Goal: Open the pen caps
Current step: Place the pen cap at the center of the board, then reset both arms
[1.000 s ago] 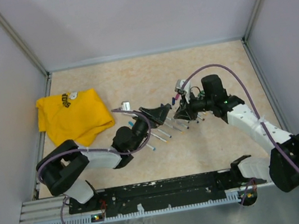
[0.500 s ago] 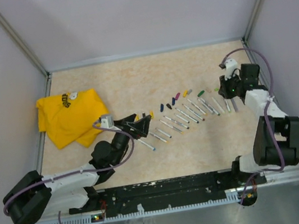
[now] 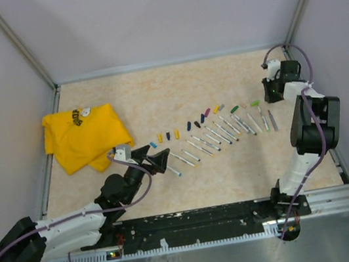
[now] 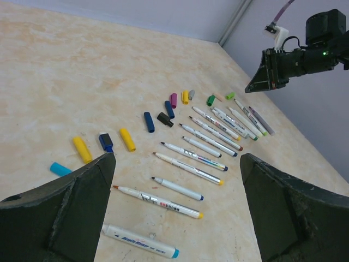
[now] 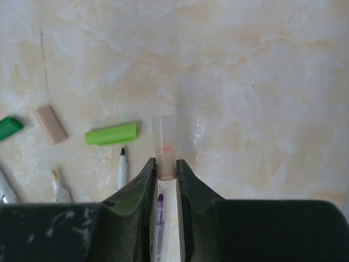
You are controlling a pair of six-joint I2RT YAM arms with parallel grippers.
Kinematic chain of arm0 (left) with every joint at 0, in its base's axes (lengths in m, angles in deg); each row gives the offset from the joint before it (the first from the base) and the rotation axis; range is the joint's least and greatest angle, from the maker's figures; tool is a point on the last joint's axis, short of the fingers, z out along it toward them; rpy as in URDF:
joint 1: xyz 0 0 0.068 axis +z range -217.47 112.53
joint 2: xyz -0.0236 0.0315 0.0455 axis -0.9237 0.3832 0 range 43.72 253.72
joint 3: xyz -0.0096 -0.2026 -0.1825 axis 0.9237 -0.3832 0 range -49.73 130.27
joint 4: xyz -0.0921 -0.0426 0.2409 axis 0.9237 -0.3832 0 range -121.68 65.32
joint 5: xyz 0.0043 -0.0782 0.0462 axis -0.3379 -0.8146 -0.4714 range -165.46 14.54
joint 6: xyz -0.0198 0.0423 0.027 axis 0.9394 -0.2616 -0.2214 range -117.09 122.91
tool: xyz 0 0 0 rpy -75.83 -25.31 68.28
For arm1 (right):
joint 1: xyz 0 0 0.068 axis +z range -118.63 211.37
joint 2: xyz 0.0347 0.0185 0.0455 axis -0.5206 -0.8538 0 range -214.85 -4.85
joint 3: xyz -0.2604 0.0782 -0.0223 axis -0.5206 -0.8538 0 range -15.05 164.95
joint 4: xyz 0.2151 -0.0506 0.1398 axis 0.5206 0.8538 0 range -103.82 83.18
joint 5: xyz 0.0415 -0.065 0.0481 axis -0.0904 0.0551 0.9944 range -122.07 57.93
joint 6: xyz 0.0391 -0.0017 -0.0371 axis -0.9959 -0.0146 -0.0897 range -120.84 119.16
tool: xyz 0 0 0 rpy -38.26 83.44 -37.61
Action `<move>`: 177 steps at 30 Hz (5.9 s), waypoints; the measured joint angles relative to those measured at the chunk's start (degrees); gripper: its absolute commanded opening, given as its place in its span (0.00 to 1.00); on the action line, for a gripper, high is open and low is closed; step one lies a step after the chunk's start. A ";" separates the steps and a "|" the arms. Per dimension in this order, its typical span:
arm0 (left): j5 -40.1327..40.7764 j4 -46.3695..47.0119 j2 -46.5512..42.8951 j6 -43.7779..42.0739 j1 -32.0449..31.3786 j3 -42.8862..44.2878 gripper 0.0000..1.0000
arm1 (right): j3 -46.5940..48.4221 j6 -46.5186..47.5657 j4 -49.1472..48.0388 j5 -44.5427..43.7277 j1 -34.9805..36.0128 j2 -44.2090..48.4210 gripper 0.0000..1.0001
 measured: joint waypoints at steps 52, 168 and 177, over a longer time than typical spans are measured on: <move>1.31 -11.50 -9.60 0.85 0.00 -1.36 1.00 | 4.26 1.66 6.64 2.95 -1.31 1.95 0.37; -5.77 -15.37 0.31 -1.14 0.04 5.62 1.00 | -11.17 9.11 22.51 29.20 17.90 44.24 0.54; -5.99 -15.43 0.46 -1.14 0.42 5.66 1.00 | -11.17 9.14 22.51 29.18 17.90 44.24 0.65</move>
